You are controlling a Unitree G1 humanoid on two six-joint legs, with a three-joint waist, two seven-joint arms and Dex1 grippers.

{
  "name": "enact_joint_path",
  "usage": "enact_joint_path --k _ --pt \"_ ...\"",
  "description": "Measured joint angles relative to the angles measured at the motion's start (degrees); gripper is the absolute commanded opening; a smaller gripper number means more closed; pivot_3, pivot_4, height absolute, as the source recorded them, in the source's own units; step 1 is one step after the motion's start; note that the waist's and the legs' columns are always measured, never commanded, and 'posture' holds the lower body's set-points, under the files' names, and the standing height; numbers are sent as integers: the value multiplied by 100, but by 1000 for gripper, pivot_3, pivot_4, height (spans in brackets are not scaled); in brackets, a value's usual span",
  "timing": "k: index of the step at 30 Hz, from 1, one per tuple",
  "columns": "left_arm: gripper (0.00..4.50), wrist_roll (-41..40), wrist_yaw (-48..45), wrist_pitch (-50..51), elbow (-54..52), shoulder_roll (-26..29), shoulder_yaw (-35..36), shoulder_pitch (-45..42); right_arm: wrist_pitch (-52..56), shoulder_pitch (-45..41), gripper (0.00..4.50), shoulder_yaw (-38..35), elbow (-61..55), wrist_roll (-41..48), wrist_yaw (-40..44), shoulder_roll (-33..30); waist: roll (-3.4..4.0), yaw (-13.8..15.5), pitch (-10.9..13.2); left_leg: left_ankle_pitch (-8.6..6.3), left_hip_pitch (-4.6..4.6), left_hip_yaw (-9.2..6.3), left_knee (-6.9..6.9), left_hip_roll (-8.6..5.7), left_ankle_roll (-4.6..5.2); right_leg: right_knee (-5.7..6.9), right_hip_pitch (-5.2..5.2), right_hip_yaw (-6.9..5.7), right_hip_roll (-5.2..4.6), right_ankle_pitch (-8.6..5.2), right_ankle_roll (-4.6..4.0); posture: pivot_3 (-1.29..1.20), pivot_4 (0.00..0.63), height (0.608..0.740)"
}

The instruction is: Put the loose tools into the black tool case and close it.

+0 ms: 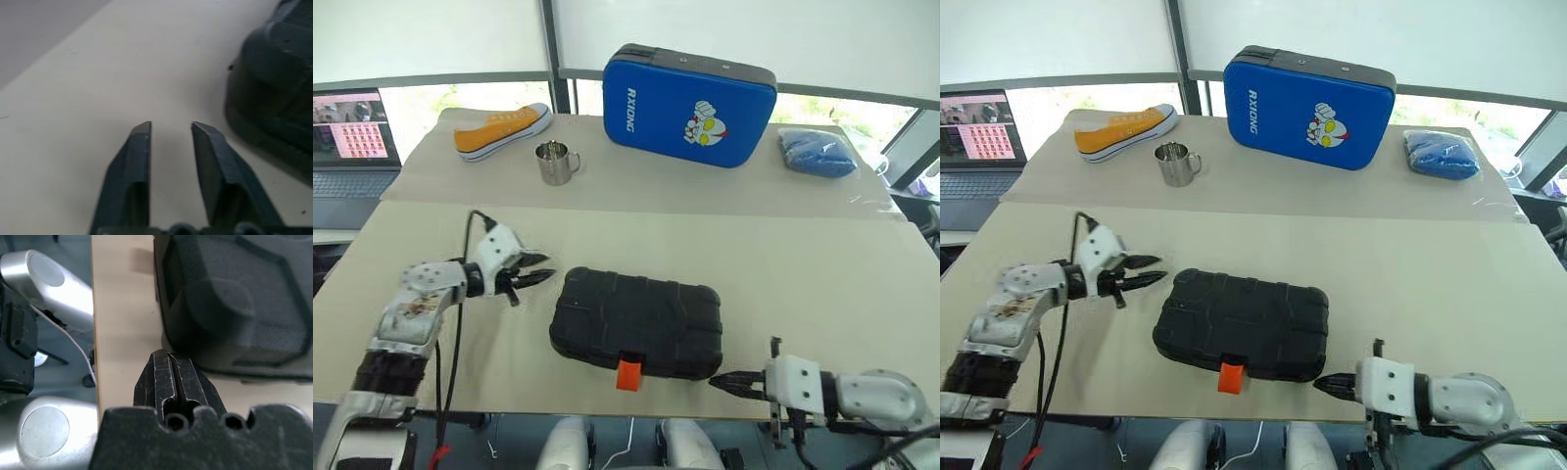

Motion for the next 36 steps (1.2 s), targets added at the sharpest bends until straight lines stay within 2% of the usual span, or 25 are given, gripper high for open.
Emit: enact_joint_path --k 1,8,11,13,15,18,21,28,32,36 --pt "35 32 -76 -13 64 -54 -112 -96 170 -179 0 97 -1 -25 4 60 0 -5 0 1 -19 -1 7 0 0 12 -21 0 0 0 0 0 150 739" --pt "35 440 -185 10 197 -37 -283 -481 717 -985 0 292 313 -297 -59 341 0 -9 1 7 -37 -5 20 -3 -7 23 -38 3 4 3 0 0 150 739" --pt "35 392 -513 130 -282 174 -316 -245 737 -1342 0 173 686 -380 -178 453 0 1 1 7 -39 -5 19 -3 -6 22 -39 3 -1 2 2 0 150 739" --pt "35 224 -830 260 -957 423 -359 181 746 -1671 0 -32 1059 -377 -338 569 4 -10 1 4 -42 1 19 -3 -2 18 -42 5 -12 4 6 0 150 739" --pt "35 163 -995 350 -1351 423 -523 467 742 -1783 0 -340 1307 -381 -429 557 18 11 0 1 -40 2 19 -10 3 19 -37 6 -21 3 13 0 150 739" --pt "35 160 -998 413 -1447 402 -600 623 608 -1670 0 -439 1334 -374 -369 541 16 82 1 4 -48 -15 20 -4 0 20 -40 -10 -5 4 10 0 150 739" --pt "35 121 -983 488 -1387 441 -473 310 564 -1161 0 -676 1241 -243 -187 447 20 147 3 7 -50 -14 26 -8 2 20 -38 -10 -7 4 10 0 150 739" --pt "35 -457 -1407 1281 -1274 395 -339 -1372 625 -609 0 -1350 744 287 147 255 20 133 3 7 -53 -17 40 -12 4 20 -31 -12 -4 5 14 0 150 739" --pt "35 -419 -1743 1218 -1413 -24 -933 -1715 671 -584 0 -1360 661 307 154 251 24 100 2 6 -53 -16 40 -15 4 20 -31 -10 1 5 14 0 150 739" --pt "35 314 -1819 342 -1050 -652 -1935 -1747 748 -662 0 -1262 510 303 136 269 23 103 2 6 -55 -14 42 -20 4 18 -31 -4 8 5 13 0 150 739"
